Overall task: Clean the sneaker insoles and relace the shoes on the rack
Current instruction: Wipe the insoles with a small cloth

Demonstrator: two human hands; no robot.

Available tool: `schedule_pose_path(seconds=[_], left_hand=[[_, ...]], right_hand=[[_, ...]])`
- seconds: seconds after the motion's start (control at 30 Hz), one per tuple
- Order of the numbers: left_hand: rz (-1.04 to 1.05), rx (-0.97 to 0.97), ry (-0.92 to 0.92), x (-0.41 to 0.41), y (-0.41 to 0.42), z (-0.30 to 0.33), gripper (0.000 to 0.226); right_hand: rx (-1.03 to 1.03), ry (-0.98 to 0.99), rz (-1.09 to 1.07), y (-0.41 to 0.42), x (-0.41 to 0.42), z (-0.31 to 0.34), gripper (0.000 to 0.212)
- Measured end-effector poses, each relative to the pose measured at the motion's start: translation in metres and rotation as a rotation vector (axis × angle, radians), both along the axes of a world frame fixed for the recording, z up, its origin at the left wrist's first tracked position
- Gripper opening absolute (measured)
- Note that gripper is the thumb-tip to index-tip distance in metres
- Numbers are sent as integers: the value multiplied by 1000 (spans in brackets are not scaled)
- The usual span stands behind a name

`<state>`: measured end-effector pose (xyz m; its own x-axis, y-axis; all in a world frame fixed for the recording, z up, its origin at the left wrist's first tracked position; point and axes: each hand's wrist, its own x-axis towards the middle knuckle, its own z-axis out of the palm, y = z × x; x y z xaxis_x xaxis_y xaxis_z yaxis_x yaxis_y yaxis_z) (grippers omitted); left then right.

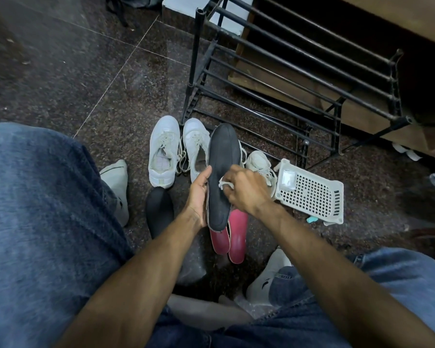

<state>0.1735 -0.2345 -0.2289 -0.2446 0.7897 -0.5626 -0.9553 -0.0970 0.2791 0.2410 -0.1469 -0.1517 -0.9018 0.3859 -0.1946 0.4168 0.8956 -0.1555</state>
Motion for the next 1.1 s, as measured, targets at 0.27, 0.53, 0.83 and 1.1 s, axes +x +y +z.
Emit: schedule_pose_path(seconds=[0.27,0.53,0.83,1.1], left_hand=[[9,55,-65,-3,2,-5,62],[-1,94,-60,-4,0,6,50],[-41,66,-56,5,5,4,51],[-12,54,-8,-2,2,1,75]], right_hand=[[-115,-57,177,-27,22,11,18],[-122,54,-73,-6,2,12,20],[-30,128,-67,-3,2,10,20],[-166,47,232,-36,27,4,24]])
